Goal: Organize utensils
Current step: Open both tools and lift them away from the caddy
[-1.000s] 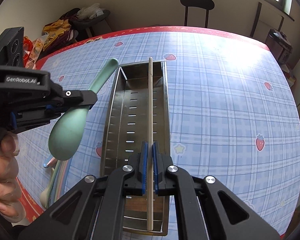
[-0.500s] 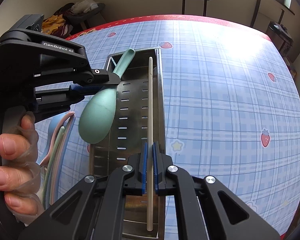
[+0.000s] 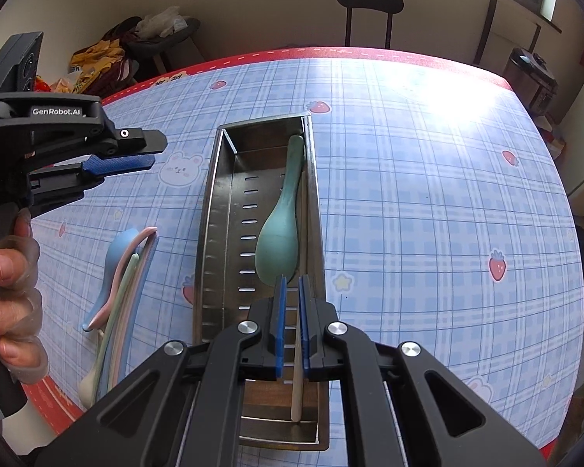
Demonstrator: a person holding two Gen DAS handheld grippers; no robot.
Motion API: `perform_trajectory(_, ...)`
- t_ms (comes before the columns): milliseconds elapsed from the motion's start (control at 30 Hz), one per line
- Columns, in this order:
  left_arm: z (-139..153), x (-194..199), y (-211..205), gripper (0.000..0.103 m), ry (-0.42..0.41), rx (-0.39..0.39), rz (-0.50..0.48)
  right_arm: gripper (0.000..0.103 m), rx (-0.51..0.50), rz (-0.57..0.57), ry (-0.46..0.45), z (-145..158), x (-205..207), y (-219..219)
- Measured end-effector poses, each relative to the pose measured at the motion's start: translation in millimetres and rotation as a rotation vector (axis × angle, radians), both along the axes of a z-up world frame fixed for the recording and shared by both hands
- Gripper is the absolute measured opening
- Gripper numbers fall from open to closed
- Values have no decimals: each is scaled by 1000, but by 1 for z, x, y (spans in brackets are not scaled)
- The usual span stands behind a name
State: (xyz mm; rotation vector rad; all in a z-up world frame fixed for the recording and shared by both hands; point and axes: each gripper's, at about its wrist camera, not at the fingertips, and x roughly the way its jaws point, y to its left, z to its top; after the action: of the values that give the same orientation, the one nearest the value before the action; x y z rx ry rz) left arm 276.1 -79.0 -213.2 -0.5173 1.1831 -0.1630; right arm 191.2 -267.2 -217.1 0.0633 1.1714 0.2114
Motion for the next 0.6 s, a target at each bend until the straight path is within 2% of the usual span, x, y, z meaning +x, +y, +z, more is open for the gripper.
perform_trajectory(67, 8, -9, 12, 29, -31, 42, -23, 10, 0, -3, -8, 5, -7, 2)
perform_trajectory(233, 24, -41, 47, 33, -112, 159, -80, 36, -7, -20, -38, 17, -25, 9)
perform_trajectory(400, 34, -75, 77, 33, -166, 272, -127, 52, -18, -27, -60, 25, -43, 20)
perform_trajectory(467, 35, -89, 90, 35, -177, 304, -144, 57, -14, -29, -65, 27, -48, 24)
perform_trajectory(600, 37, -117, 109, 44, -200, 349, -171, 71, -16, -23, -69, 30, -59, 35)
